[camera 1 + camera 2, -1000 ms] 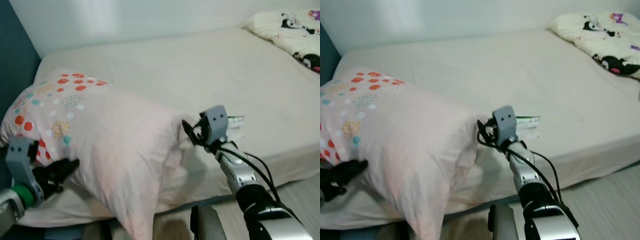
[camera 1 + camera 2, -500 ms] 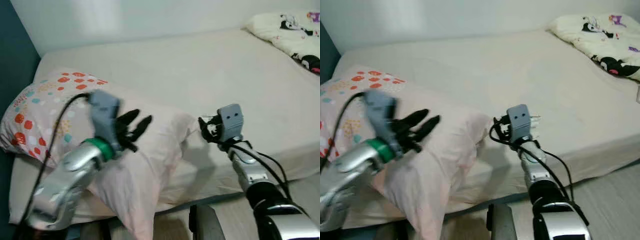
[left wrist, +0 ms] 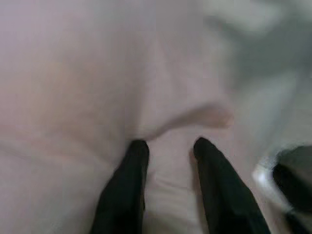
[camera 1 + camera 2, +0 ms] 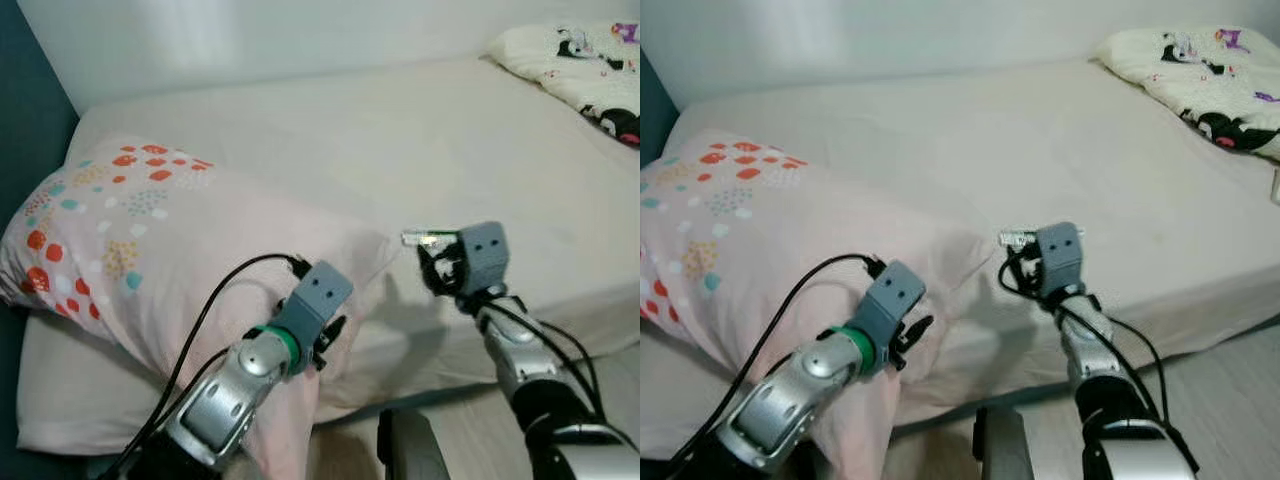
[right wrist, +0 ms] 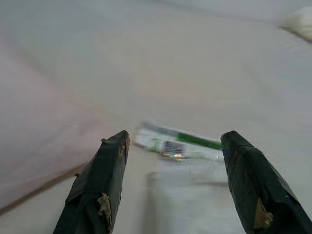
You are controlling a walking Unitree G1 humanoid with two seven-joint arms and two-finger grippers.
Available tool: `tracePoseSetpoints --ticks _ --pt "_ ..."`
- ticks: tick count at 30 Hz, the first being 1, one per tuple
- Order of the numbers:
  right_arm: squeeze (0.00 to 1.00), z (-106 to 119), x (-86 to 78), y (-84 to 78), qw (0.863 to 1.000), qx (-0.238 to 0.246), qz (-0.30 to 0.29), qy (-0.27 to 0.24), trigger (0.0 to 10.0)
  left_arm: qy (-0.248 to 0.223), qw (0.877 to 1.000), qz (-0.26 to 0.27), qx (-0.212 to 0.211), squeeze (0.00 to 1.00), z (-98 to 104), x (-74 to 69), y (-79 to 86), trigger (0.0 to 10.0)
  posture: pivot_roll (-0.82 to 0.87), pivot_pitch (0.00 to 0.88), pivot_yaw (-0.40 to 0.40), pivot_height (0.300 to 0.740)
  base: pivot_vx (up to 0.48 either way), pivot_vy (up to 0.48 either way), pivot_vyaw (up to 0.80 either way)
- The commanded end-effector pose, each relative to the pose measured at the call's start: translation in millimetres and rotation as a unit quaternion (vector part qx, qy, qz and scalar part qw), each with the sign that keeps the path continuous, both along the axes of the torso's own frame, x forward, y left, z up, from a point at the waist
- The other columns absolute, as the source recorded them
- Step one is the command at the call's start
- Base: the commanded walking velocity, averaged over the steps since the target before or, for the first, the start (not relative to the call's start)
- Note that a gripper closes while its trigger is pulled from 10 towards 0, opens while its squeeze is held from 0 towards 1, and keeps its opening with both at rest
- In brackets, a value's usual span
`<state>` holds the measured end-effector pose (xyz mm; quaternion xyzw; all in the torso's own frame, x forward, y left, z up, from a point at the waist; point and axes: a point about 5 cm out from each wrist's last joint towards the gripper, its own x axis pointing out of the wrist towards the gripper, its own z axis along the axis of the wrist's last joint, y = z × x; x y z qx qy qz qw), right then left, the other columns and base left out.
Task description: Clean up the room
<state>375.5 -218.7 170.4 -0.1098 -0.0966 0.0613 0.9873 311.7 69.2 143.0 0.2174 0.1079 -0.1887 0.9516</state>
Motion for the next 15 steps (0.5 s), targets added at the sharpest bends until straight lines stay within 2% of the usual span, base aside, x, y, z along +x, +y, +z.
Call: tracePoseSetpoints --ticks 1,2,3,5,6,8,10,12,13,15 --pt "0.00 -6.9 -4.6 -3.9 1.000 0.006 -0.004 0.004 10.0 0.027 0.996 0.084 0.034 0.00 -19.8 2.3 32.5 10.0 -0.08 0.139 0.097 0.515 0.000 0.000 0.00" --pt "0.00 -7.5 -5.8 -4.9 1.000 0.005 -0.004 0.003 10.0 0.029 0.992 0.112 0.045 0.00 -23.5 1.6 46.8 10.0 -0.08 0.139 0.097 0.515 0.000 0.000 0.00" --pt "0.00 -7.5 -5.8 -4.9 1.000 0.005 -0.004 0.003 10.0 0.029 0.992 0.112 0.045 0.00 -23.5 1.6 46.8 10.0 -0.08 0.139 0.097 0.515 0.000 0.000 0.00" --pt "0.00 -12.5 -8.6 -4.1 1.000 0.005 -0.002 0.006 10.0 0.042 0.983 0.151 0.092 0.00 -37.0 -9.2 83.6 10.0 -0.08 0.141 0.103 0.515 0.000 0.000 0.00" --pt "0.00 -12.5 -8.6 -4.1 1.000 0.005 -0.002 0.006 10.0 0.042 0.983 0.151 0.092 0.00 -37.0 -9.2 83.6 10.0 -0.08 0.141 0.103 0.515 0.000 0.000 0.00" --pt "0.00 -16.9 -9.8 -1.4 1.000 0.006 -0.001 0.010 10.0 0.061 0.965 0.202 0.154 0.00 -52.9 -25.1 129.2 10.0 -0.06 0.138 0.113 0.515 0.000 0.000 0.00" --pt "0.00 -16.9 -9.8 -1.4 1.000 0.006 -0.001 0.010 10.0 0.061 0.965 0.202 0.154 0.00 -52.9 -25.1 129.2 10.0 -0.06 0.138 0.113 0.515 0.000 0.000 0.00" --pt "0.00 -17.4 -9.5 1.2 1.000 0.008 0.001 0.011 10.0 0.071 0.945 0.249 0.200 0.00 -61.8 -37.5 166.4 10.0 -0.06 0.137 0.114 0.515 0.000 0.000 0.00" --pt "0.00 -17.4 -9.5 1.2 1.000 0.008 0.001 0.011 10.0 0.071 0.945 0.249 0.200 0.00 -61.8 -37.5 166.4 10.0 -0.06 0.137 0.114 0.515 0.000 0.000 0.00" --pt "0.00 -16.4 -8.3 4.0 1.000 0.011 0.003 0.010 10.0 0.038 0.912 0.328 0.243 0.00 -54.0 -40.1 208.3 10.0 -0.05 0.134 0.116 0.515 0.000 0.000 0.00"
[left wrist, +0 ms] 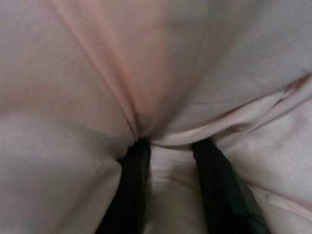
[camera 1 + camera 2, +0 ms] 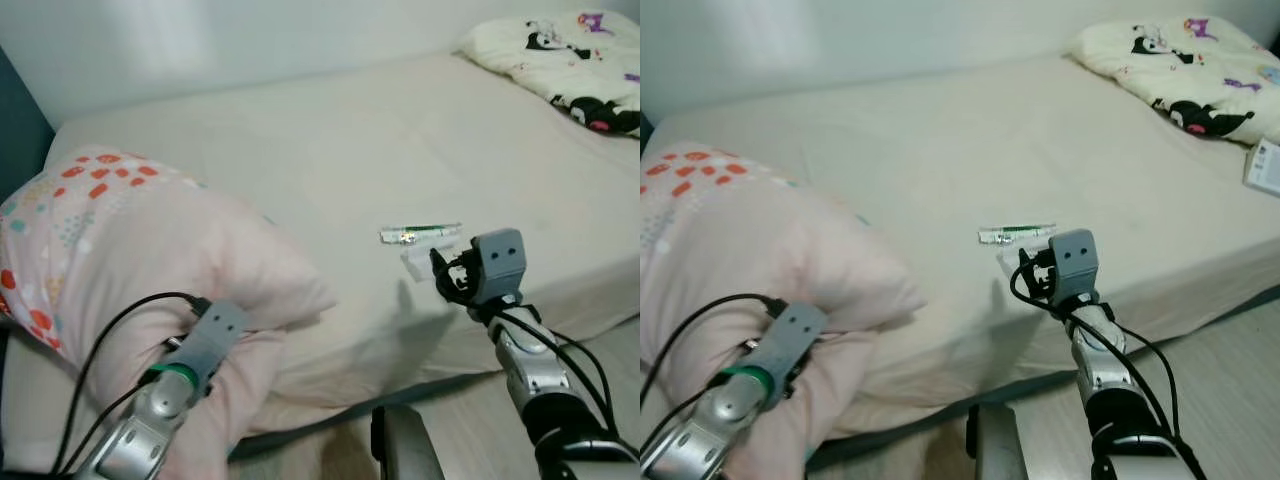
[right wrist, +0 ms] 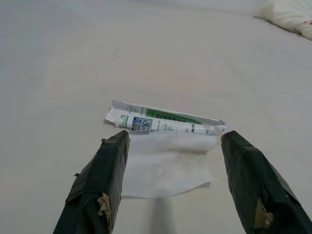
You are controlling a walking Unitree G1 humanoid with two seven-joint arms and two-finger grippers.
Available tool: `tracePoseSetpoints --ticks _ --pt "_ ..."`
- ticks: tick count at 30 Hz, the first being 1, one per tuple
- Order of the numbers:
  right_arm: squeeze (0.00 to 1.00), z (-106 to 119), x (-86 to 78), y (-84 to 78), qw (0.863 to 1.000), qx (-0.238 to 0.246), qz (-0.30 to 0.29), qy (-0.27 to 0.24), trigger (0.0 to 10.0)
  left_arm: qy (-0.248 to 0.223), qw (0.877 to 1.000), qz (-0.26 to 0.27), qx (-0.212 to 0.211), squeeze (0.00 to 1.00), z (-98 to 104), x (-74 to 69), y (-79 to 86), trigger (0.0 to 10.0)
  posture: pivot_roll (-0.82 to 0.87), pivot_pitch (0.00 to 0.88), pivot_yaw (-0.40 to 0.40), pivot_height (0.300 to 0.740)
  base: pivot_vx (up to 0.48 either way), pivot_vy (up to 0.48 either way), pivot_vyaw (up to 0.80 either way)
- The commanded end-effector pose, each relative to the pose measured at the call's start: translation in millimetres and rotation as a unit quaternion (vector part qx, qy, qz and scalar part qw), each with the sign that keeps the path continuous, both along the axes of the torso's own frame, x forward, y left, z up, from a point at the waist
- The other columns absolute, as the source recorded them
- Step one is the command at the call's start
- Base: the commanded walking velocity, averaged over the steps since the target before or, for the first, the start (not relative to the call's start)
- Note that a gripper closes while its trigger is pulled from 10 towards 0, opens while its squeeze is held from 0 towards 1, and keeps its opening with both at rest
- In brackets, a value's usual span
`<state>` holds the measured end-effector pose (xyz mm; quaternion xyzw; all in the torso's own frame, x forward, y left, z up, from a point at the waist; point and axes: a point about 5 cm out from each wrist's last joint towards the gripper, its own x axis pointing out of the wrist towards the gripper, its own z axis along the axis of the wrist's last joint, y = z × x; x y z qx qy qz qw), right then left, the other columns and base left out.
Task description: Clean up the room
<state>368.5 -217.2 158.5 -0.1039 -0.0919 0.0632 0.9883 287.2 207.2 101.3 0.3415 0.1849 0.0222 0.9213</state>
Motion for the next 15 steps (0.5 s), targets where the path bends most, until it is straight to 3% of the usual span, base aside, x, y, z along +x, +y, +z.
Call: tracePoseSetpoints --ticks 1,4,5,6,8,9,10,11,13,14,15 --pt "0.00 -4.0 -1.1 3.6 1.000 0.006 0.003 0.004 10.0 -0.007 0.978 0.180 0.105 0.00 -0.4 -12.8 88.6 10.0 -0.05 0.130 0.116 0.515 0.000 0.000 0.00" --pt "0.00 -3.9 -1.0 4.4 1.000 0.006 0.004 0.004 10.0 -0.047 0.968 0.216 0.121 0.00 15.1 -7.8 102.9 10.0 -0.05 0.129 0.114 0.515 0.000 0.000 0.00" --pt "0.00 -3.8 -0.8 5.1 1.000 0.006 0.005 0.003 10.0 -0.091 0.956 0.245 0.133 0.00 33.4 -1.5 113.0 10.0 -0.05 0.128 0.112 0.515 0.000 0.000 0.00" --pt "0.00 -3.8 -0.8 5.1 1.000 0.006 0.005 0.003 10.0 -0.091 0.956 0.245 0.133 0.00 33.4 -1.5 113.0 10.0 -0.05 0.128 0.112 0.515 0.000 0.000 0.00" --pt "0.00 -3.8 -0.6 6.1 1.000 0.006 0.007 0.004 10.0 -0.172 0.932 0.285 0.144 0.00 69.7 11.1 124.0 10.0 -0.05 0.127 0.110 0.515 0.000 0.000 0.00" --pt "0.00 -3.8 -0.6 6.1 1.000 0.006 0.007 0.004 10.0 -0.172 0.932 0.285 0.144 0.00 69.7 11.1 124.0 10.0 -0.05 0.127 0.110 0.515 0.000 0.000 0.00" --pt "0.00 -3.7 -0.5 6.9 1.000 0.006 0.008 0.003 10.0 -0.207 0.920 0.298 0.148 0.00 86.7 16.0 126.7 10.0 -0.06 0.128 0.110 0.515 0.000 0.000 0.00" --pt "0.00 -3.7 -0.5 6.9 1.000 0.006 0.008 0.003 10.0 -0.207 0.920 0.298 0.148 0.00 86.7 16.0 126.7 10.0 -0.06 0.128 0.110 0.515 0.000 0.000 0.00" --pt "0.00 -3.8 -0.4 8.4 1.000 0.006 0.010 0.003 10.0 -0.298 0.889 0.315 0.150 0.00 133.1 30.3 123.3 10.0 -0.06 0.128 0.109 0.515 0.000 0.000 0.00" --pt "0.00 -3.8 -0.4 8.4 1.000 0.006 0.010 0.003 10.0 -0.298 0.889 0.315 0.150 0.00 133.1 30.3 123.3 10.0 -0.06 0.128 0.109 0.515 0.000 0.000 0.00" --pt "0.00 -3.8 -0.4 8.9 1.000 0.006 0.011 0.003 10.0 -0.330 0.876 0.320 0.149 0.00 148.2 34.6 121.9 10.0 -0.06 0.128 0.109 0.515 0.000 0.000 0.00"
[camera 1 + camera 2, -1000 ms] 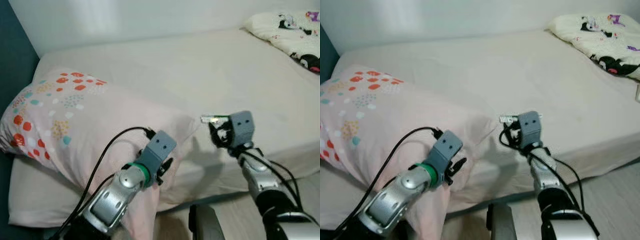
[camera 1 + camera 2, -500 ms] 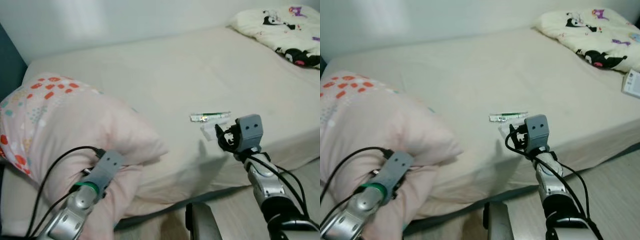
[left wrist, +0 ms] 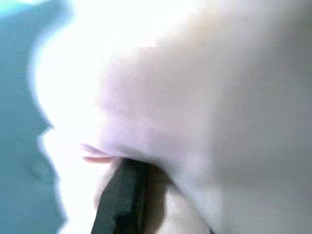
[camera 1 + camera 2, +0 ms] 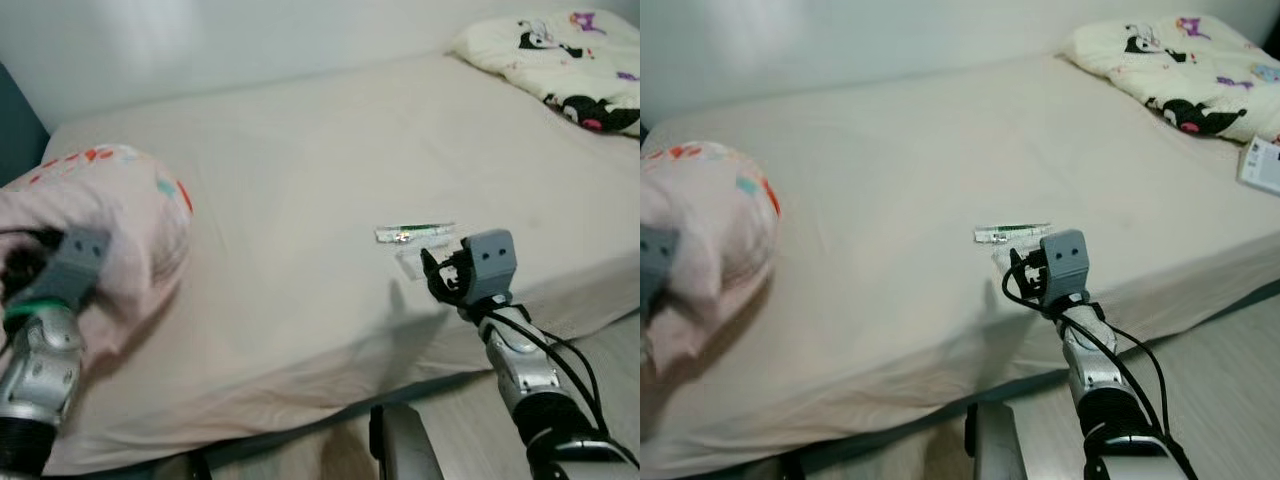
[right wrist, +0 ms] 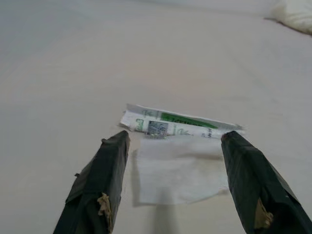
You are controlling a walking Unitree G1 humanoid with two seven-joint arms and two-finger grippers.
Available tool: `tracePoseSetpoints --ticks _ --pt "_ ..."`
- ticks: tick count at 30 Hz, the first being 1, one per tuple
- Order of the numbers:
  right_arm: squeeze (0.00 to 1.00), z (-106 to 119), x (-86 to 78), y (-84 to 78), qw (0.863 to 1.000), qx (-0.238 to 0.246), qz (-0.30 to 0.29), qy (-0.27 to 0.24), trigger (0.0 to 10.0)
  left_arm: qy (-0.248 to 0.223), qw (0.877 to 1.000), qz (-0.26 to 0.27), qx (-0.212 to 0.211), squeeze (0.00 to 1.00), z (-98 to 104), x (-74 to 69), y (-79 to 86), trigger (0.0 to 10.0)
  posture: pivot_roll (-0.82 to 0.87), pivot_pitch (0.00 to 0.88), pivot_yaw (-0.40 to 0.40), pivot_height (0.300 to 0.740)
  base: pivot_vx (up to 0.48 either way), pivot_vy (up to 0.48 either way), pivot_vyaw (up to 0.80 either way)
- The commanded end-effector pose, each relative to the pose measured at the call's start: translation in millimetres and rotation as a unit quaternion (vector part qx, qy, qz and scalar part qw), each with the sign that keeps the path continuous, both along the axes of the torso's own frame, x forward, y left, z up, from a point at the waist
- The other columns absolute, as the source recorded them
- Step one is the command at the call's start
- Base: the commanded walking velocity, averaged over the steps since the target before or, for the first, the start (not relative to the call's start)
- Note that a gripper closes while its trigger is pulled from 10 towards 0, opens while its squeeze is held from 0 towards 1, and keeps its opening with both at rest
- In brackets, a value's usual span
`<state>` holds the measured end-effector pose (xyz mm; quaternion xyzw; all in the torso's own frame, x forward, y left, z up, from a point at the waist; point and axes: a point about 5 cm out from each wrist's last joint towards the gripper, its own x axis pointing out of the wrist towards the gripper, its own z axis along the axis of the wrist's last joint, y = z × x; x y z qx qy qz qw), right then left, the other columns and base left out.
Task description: Clean up the room
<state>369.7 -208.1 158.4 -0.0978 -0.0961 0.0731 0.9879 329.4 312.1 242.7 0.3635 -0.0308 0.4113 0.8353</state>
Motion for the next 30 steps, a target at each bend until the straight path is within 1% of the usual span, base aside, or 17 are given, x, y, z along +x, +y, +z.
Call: tracePoseSetpoints --ticks 1,2,7,10,13,14,16,17,18,19,20,22,25,26,27,28,30 --pt "0.00 -4.0 -1.6 0.3 1.000 0.001 0.001 0.006 10.0 -0.052 0.997 0.045 0.031 0.00 22.6 -3.3 14.0 10.0 -0.06 0.131 0.109 0.515 0.000 0.000 0.00" --pt "0.00 -4.0 -1.6 0.3 1.000 0.001 0.001 0.006 10.0 -0.052 0.997 0.045 0.031 0.00 22.6 -3.3 14.0 10.0 -0.06 0.131 0.109 0.515 0.000 0.000 0.00" --pt "0.00 -5.7 -2.7 1.2 1.000 -0.001 0.004 0.008 10.0 -0.188 0.974 0.075 0.102 0.00 83.3 1.7 6.6 10.0 -0.08 0.133 0.106 0.515 0.000 0.000 0.00" --pt "0.00 -5.9 -3.0 1.2 1.000 -0.001 0.004 0.008 10.0 -0.198 0.969 0.085 0.117 0.00 94.7 -0.2 11.0 10.0 -0.08 0.136 0.108 0.515 0.000 0.000 0.00" --pt "0.00 -7.2 -3.7 0.5 1.000 -0.001 0.004 0.010 10.0 -0.144 0.982 0.066 0.106 0.00 80.5 4.7 18.5 10.0 -0.07 0.138 0.109 0.515 0.000 0.000 0.00" --pt "0.00 -8.2 -4.1 0.4 1.000 -0.001 0.003 0.011 10.0 -0.107 0.988 0.049 0.098 0.00 66.1 6.6 20.6 10.0 -0.07 0.143 0.112 0.515 0.000 0.000 0.00" --pt "0.00 -10.2 -4.9 1.1 1.000 -0.001 0.004 0.013 10.0 -0.030 0.999 0.041 0.008 0.00 21.4 1.9 33.2 10.0 -0.06 0.150 0.115 0.515 0.000 0.000 0.00" --pt "0.00 -10.2 -4.9 1.1 1.000 -0.001 0.004 0.013 10.0 -0.030 0.999 0.041 0.008 0.00 21.4 1.9 33.2 10.0 -0.06 0.150 0.115 0.515 0.000 0.000 0.00" --pt "0.00 -11.0 -5.2 1.4 1.000 0.000 0.004 0.014 10.0 -0.005 0.998 0.050 -0.039 0.00 2.2 -3.0 39.6 10.0 -0.06 0.150 0.117 0.515 0.000 0.000 0.00" --pt "0.00 -11.0 -5.2 1.4 1.000 0.000 0.004 0.014 10.0 -0.005 0.998 0.050 -0.039 0.00 2.2 -3.0 39.6 10.0 -0.06 0.150 0.117 0.515 0.000 0.000 0.00" --pt "0.00 -12.5 -5.7 2.2 1.000 0.001 0.004 0.016 10.0 0.027 0.992 0.080 -0.094 0.00 -27.0 -16.0 51.2 10.0 -0.06 0.153 0.114 0.515 0.000 0.000 0.00" --pt "0.00 -13.2 -5.9 2.6 1.000 0.001 0.005 0.018 10.0 0.034 0.990 0.093 -0.103 0.00 -36.0 -22.8 54.6 10.0 -0.05 0.156 0.109 0.515 0.000 0.000 0.00" --pt "0.00 -14.0 -5.8 3.9 1.000 0.000 0.008 0.020 10.0 0.022 0.985 0.131 -0.107 0.00 -40.6 -36.2 65.0 10.0 -0.05 0.159 0.106 0.515 0.000 0.000 0.00" --pt "0.00 -14.0 -5.7 4.4 1.000 -0.001 0.010 0.021 10.0 -0.008 0.982 0.163 -0.093 0.00 -29.5 -47.7 74.2 10.0 -0.04 0.158 0.103 0.515 0.000 0.000 0.00" --pt "0.00 -14.0 -5.7 4.4 1.000 -0.001 0.010 0.021 10.0 -0.008 0.982 0.163 -0.093 0.00 -29.5 -47.7 74.2 10.0 -0.04 0.158 0.103 0.515 0.000 0.000 0.00" --pt "0.00 -13.5 -5.1 4.7 1.000 -0.001 0.011 0.022 10.0 -0.062 0.974 0.207 -0.073 0.00 -6.2 -67.8 88.6 10.0 -0.04 0.158 0.101 0.515 0.000 0.000 0.00" --pt "0.00 -12.9 -4.8 4.8 1.000 -0.001 0.012 0.021 10.0 -0.084 0.975 0.196 -0.065 0.00 6.5 -74.8 91.2 10.0 -0.04 0.158 0.099 0.515 0.000 0.000 0.00"
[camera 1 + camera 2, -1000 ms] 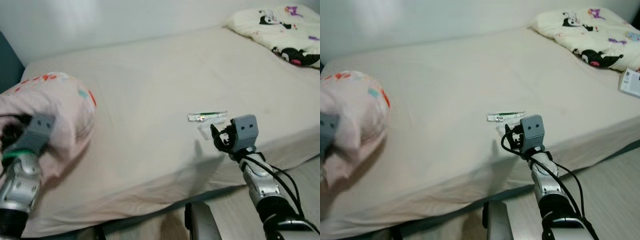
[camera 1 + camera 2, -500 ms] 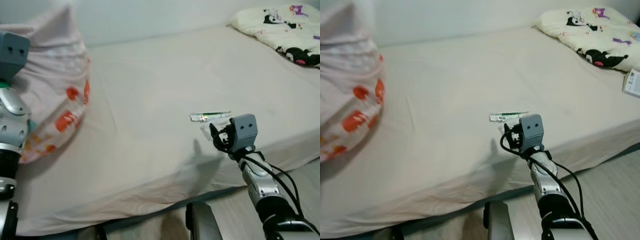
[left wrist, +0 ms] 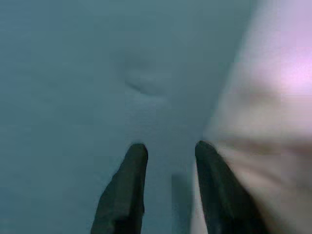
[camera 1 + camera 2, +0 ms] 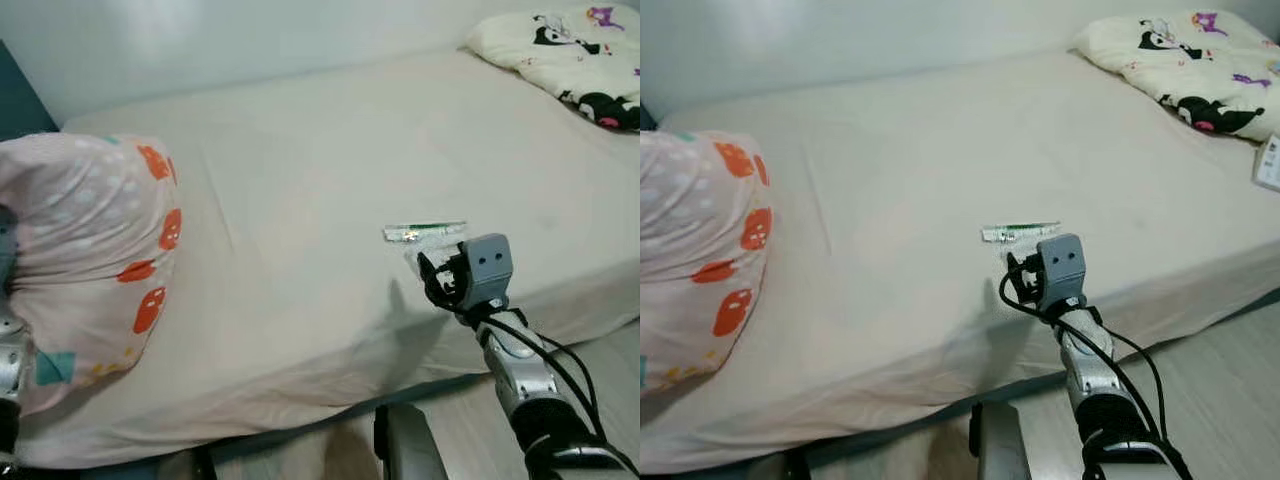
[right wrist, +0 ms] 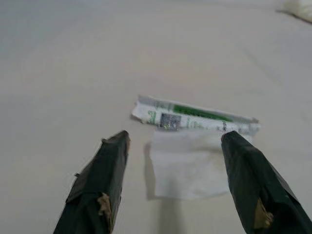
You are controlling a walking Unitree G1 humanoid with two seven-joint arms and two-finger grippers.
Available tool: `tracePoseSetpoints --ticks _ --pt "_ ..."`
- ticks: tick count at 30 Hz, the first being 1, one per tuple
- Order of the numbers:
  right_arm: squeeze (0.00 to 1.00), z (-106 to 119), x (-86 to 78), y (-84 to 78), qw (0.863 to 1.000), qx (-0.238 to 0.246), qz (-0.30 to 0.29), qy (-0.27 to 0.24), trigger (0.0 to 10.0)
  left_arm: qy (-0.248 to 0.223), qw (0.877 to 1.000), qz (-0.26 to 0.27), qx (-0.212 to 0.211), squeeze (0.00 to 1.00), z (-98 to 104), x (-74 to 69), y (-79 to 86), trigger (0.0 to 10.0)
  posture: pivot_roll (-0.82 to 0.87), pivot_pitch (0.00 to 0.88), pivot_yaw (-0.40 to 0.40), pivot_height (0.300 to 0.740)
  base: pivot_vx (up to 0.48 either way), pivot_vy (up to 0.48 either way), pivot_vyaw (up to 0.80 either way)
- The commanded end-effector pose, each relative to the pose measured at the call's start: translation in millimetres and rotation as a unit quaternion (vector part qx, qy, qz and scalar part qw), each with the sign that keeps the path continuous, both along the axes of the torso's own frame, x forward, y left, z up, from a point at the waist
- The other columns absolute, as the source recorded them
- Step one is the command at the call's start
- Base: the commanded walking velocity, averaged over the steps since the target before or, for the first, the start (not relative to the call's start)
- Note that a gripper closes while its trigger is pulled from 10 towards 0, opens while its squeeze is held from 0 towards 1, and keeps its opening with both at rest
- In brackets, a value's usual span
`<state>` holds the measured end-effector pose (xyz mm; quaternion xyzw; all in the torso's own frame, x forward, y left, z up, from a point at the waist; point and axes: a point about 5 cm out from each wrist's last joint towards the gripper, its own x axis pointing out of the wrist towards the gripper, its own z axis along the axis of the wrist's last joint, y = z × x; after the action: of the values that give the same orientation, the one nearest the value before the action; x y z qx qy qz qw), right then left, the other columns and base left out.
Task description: Clean up the room
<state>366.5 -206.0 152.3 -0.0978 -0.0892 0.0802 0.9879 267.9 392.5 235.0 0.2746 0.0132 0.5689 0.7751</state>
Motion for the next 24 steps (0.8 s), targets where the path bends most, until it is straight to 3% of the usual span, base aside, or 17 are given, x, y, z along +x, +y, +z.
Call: tracePoseSetpoints --ticks 1,3,4,5,6,7,8,9,11,12,13,17,20,24 --pt "0.00 -6.7 -1.6 2.7 1.000 0.000 0.006 0.014 10.0 -0.024 0.999 0.023 0.013 0.00 15.9 -14.2 10.3 10.0 -0.04 0.158 0.099 0.515 0.000 0.000 0.00" --pt "0.00 -6.4 -1.0 3.4 1.000 0.000 0.007 0.015 10.0 -0.023 0.991 -0.129 0.012 0.00 20.4 1.3 -11.1 10.0 -0.02 0.163 0.096 0.515 0.000 0.000 0.00" --pt "0.00 -6.4 -1.0 3.4 1.000 0.000 0.007 0.015 10.0 -0.023 0.991 -0.129 0.012 0.00 20.4 1.3 -11.1 10.0 -0.02 0.163 0.096 0.515 0.000 0.000 0.00" --pt "0.00 -6.7 -0.5 4.8 1.000 -0.001 0.010 0.016 10.0 -0.012 0.966 -0.259 -0.005 0.00 18.6 12.0 -35.3 10.0 -0.01 0.164 0.092 0.515 0.000 0.000 0.00" --pt "0.00 -6.7 0.3 7.5 1.000 0.000 0.013 0.017 10.0 0.012 0.911 -0.408 -0.052 0.00 10.3 18.2 -69.9 10.0 0.00 0.163 0.092 0.515 0.000 0.000 0.00" --pt "0.00 -6.8 0.8 9.5 1.000 0.001 0.016 0.017 10.0 0.028 0.863 -0.498 -0.085 0.00 4.1 18.2 -93.8 10.0 0.00 0.162 0.093 0.515 0.000 0.000 0.00" --pt "0.00 -5.0 2.2 14.2 1.000 0.003 0.021 0.014 10.0 0.023 0.767 -0.619 -0.167 0.00 -1.1 11.5 -134.4 10.0 -0.01 0.158 0.095 0.515 0.000 0.000 0.00" --pt "0.00 -5.0 2.2 14.2 1.000 0.003 0.021 0.014 10.0 0.023 0.767 -0.619 -0.167 0.00 -1.1 11.5 -134.4 10.0 -0.01 0.158 0.095 0.515 0.000 0.000 0.00" --pt "0.00 -2.1 2.7 17.4 1.000 0.009 0.026 0.007 10.0 -0.007 0.729 -0.655 -0.202 0.00 5.2 9.9 -153.6 10.0 -0.01 0.158 0.095 0.515 0.000 0.000 0.00" --pt "0.00 1.4 2.4 19.8 0.999 0.018 0.031 -0.005 10.0 -0.030 0.722 -0.661 -0.203 0.00 12.3 12.6 -162.5 10.0 -0.01 0.154 0.095 0.515 0.000 0.000 0.00" --pt "0.00 1.4 2.4 19.8 0.999 0.018 0.031 -0.005 10.0 -0.030 0.722 -0.661 -0.203 0.00 12.3 12.6 -162.5 10.0 -0.01 0.154 0.095 0.515 0.000 0.000 0.00" --pt "0.00 23.3 -2.1 35.3 0.992 0.077 0.065 -0.069 10.0 -0.120 0.728 -0.648 -0.188 0.00 38.8 28.8 -184.7 10.0 -0.03 0.141 0.085 0.515 0.000 0.000 0.00" --pt "0.00 34.0 -5.5 46.0 0.988 0.087 0.086 -0.092 10.0 -0.157 0.723 -0.646 -0.185 0.00 48.3 35.2 -195.2 10.0 -0.04 0.127 0.080 0.515 0.000 0.000 0.00" --pt "0.00 59.1 -11.5 62.7 0.980 0.091 0.108 -0.144 10.0 -0.179 0.685 -0.675 -0.206 0.00 56.8 37.3 -217.6 10.0 -0.05 0.110 0.076 0.530 0.000 0.000 0.00"
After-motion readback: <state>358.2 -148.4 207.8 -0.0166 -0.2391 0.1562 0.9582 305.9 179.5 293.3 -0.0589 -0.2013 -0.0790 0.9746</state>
